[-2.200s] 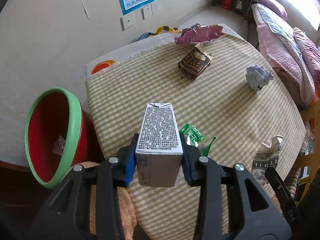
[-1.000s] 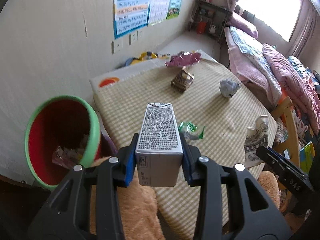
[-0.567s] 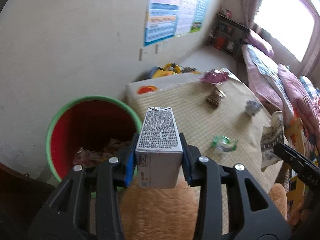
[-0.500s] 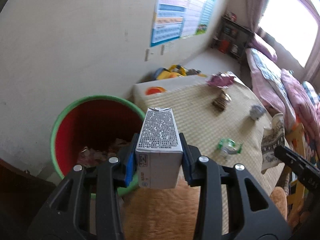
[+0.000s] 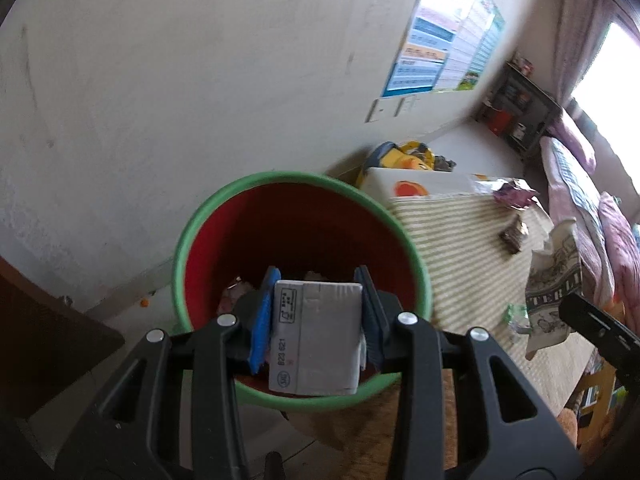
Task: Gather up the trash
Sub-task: 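Carry the carton and cup over the red bucket and open both tools to drop them, then grasp the crumpled white paper with the right tool while the left tool grasps the green-clear wrapper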
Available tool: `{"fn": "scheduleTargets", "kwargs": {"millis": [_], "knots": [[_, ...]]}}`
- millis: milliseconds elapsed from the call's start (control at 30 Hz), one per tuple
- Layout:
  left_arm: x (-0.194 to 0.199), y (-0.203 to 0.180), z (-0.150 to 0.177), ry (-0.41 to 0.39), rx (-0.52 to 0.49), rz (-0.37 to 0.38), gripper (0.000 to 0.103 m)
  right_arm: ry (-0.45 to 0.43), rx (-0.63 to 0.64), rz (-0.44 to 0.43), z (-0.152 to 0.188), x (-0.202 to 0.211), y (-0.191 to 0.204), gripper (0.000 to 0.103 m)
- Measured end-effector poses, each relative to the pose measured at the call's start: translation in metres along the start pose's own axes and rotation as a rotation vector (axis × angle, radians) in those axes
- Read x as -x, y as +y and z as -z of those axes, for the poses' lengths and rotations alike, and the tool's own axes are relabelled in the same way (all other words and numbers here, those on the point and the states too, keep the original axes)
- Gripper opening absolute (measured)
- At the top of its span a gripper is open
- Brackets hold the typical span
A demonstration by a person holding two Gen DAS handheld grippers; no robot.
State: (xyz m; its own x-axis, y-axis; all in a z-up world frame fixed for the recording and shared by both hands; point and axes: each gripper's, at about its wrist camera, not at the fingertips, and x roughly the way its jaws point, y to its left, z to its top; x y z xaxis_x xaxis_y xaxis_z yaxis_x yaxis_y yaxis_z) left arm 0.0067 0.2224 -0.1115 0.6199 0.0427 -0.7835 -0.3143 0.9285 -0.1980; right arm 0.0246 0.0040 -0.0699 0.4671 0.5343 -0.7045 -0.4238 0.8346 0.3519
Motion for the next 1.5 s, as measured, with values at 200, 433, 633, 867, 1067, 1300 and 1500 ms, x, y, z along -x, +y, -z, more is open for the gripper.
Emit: {"fn": "scheduleTargets", "kwargs": {"millis": [200,433,633,867,1067,1300,1500], "knots": [[-0.017,0.022,0.005,0.051,0.055,-0.002,0.037,0.062,-0.033,-0.076,-0.019,-0.040,0.017,0.036],[-0.025,0.028,0.004,0.064,0.063,-0.014,0.054,0.069,-0.057,-0.140,-0.027,-0.056,0.030,0.056],[-0.030,0.024,0.006,0.077,0.057,-0.008,0.061,0.068,-0.095,-0.104,-0.017,-0.047,0.011,0.057],[-0.033,0.005,0.009,0.084,0.014,0.005,0.066,0.006,-0.214,0.057,-0.001,-0.011,-0.065,0.057],[-0.032,-0.018,0.012,0.079,-0.051,0.013,0.066,-0.139,-0.370,0.309,-0.003,0.031,-0.164,0.065],[-0.029,-0.047,0.015,0.083,-0.112,0.013,0.067,-0.172,-0.575,0.573,-0.034,0.039,-0.290,0.078],[-0.021,-0.088,0.021,0.078,-0.209,0.043,0.068,-0.069,-0.654,0.503,-0.039,0.003,-0.339,0.074]]}}
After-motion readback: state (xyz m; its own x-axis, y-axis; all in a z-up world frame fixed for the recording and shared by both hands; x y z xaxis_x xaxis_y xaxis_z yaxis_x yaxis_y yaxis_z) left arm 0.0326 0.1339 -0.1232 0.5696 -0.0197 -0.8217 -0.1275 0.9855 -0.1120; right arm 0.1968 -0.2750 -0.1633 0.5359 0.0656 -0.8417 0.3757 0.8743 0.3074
